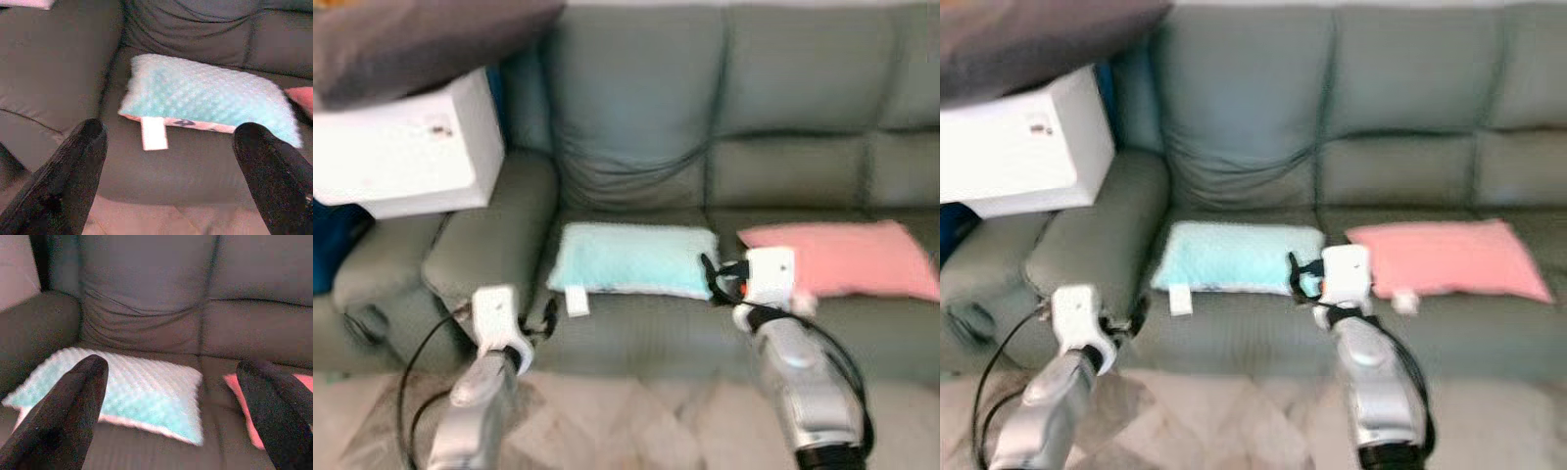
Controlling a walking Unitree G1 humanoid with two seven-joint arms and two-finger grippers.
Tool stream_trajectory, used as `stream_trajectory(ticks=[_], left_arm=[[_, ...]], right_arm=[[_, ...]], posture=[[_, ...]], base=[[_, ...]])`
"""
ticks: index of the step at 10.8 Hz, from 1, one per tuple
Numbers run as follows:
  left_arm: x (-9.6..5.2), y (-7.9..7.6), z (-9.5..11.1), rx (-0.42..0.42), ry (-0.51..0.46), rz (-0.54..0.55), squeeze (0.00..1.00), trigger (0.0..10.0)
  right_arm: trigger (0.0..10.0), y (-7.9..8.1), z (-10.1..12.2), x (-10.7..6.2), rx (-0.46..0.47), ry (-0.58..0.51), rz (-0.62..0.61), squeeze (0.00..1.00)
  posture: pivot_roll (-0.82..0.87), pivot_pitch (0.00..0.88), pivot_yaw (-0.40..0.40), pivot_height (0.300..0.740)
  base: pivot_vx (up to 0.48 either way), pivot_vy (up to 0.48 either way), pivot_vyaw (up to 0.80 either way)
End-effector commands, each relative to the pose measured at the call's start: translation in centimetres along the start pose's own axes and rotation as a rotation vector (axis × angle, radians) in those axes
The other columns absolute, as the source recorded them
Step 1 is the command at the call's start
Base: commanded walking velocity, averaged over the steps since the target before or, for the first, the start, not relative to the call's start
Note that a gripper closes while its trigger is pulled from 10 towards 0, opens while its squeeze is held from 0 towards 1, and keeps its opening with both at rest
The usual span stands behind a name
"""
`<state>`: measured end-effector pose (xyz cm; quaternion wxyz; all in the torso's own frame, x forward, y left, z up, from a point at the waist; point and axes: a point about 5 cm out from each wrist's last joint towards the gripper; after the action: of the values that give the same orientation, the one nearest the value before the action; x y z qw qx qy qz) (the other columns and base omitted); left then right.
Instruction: Move the pillow to the sofa
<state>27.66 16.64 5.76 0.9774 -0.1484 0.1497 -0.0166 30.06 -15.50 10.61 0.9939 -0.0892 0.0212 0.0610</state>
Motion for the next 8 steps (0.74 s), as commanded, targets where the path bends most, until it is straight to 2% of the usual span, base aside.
stream_trajectory(ticks=[1, 6, 8], left_arm=[[-0.26, 0.63, -0.17, 0.008, 0.01, 0.015, 0.0, 10.0], [-0.07, 0.33, 0.18, -0.011, -0.015, 0.004, 0.0, 10.0], [0.06, 0.0, 0.56, -0.005, -0.039, -0.019, 0.0, 10.0]], right_arm=[[10.0, 0.47, 0.27, 0.17, 0.016, -0.007, 0.011, 0.0], [10.0, 0.33, 0.27, 0.24, 0.014, -0.003, 0.006, 0.0], [10.0, 0.42, 0.06, 0.31, 0.013, 0.015, 0.01, 0.0]], posture=[[-0.18, 0.04, 0.001, 0.74], [-0.18, 0.039, -0.003, 0.74], [-0.18, 0.039, -0.005, 0.74]], base=[[-0.315, 0.0, 0.0], [0.0, 0.0, 0.0], [0.0, 0.0, -0.8]])
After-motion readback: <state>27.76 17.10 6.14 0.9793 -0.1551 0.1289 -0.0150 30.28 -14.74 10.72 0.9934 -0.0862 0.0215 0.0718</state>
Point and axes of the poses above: a point about 5 cm out from each wrist's last joint towards the gripper, its own x axis pointing out of the wrist towards the gripper, its own z axis along the axis of the wrist's last joint, y = z × x, and after that the axes turned 7 degrees about -x, right-handed
